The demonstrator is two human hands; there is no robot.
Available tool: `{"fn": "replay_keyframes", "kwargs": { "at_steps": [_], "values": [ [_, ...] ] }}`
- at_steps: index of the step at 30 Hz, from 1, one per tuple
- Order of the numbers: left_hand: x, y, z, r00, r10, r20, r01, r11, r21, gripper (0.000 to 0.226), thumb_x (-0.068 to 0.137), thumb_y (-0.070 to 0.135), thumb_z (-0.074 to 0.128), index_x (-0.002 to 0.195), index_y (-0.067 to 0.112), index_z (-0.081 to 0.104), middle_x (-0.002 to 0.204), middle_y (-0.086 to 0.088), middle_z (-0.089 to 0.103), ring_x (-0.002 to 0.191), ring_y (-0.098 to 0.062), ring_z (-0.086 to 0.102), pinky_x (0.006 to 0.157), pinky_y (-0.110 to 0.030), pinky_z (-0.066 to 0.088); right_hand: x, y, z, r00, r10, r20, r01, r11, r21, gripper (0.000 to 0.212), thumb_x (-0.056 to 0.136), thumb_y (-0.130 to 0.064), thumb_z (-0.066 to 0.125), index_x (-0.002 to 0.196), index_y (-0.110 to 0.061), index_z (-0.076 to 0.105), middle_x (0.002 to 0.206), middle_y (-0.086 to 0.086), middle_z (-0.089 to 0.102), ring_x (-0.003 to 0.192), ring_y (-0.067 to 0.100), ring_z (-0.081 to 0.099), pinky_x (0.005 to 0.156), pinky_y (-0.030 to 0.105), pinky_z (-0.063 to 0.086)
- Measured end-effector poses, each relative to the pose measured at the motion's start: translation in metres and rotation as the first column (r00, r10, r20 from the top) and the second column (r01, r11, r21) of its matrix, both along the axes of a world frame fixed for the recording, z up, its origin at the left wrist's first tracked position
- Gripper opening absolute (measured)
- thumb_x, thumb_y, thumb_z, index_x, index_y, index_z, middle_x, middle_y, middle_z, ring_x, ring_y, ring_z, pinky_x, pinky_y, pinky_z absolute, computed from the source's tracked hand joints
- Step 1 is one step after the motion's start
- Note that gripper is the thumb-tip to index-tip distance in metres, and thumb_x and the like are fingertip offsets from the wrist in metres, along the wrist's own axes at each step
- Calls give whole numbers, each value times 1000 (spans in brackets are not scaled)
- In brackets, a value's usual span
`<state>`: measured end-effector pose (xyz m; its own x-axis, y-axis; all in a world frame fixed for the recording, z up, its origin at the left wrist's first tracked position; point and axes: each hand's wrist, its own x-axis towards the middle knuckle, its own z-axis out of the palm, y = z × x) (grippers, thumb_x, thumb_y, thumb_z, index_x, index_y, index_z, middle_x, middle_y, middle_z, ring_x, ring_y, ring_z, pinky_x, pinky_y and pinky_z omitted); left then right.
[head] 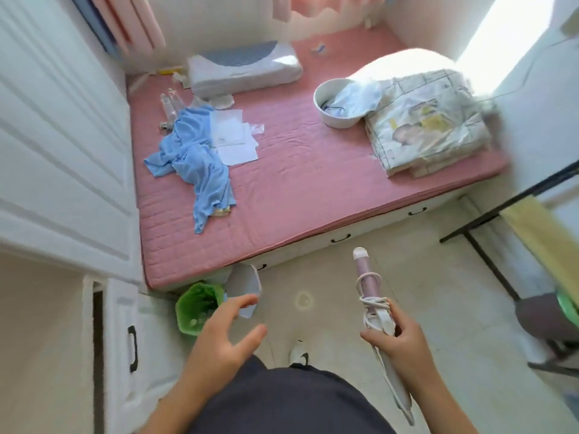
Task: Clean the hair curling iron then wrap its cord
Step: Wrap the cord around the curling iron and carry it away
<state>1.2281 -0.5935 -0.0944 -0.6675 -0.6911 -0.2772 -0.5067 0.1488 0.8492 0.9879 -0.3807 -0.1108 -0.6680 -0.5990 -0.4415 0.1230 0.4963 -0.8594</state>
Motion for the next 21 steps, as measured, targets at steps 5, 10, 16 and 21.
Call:
{"fn": "replay_keyframes", "kwargs": {
  "at_steps": [5, 10, 16, 21],
  "values": [
    [-100, -14, 0, 976, -215, 31, 215, 977, -1, 50, 80, 62, 64, 127, 45, 61, 132, 35, 58, 124, 12, 51, 99, -24, 42, -48, 39, -4, 967, -252, 23, 251, 968, 26, 47, 65, -25, 77, 110, -36, 72, 82, 5, 66, 67, 13, 58, 65, 30, 50],
    [-208, -30, 1, 907, -421, 9, 421, 907, 3, 47, 83, 58, 64, 129, 46, 59, 132, 32, 60, 125, 8, 52, 101, -22, 41, -96, 50, -6, 905, -423, 36, 421, 906, 48, 48, 65, -30, 77, 113, -34, 70, 78, 2, 65, 64, 10, 58, 63, 28, 50],
    [-345, -40, 1, 794, -606, -52, 608, 794, 33, 50, 83, 56, 63, 129, 40, 61, 132, 29, 61, 127, 4, 54, 102, -24, 42, -167, 44, 10, 790, -613, 14, 613, 790, 26, 44, 72, -24, 78, 113, -35, 69, 84, -4, 69, 72, 12, 63, 66, 25, 54],
    [-450, -16, 3, 633, -770, -80, 774, 632, 48, 53, 83, 58, 63, 131, 38, 60, 134, 27, 62, 129, 4, 52, 105, -24, 40, -208, 72, 22, 632, -774, -34, 775, 631, 22, 45, 70, -26, 76, 113, -37, 69, 86, -7, 70, 74, 11, 66, 68, 24, 54]
  ]
}}
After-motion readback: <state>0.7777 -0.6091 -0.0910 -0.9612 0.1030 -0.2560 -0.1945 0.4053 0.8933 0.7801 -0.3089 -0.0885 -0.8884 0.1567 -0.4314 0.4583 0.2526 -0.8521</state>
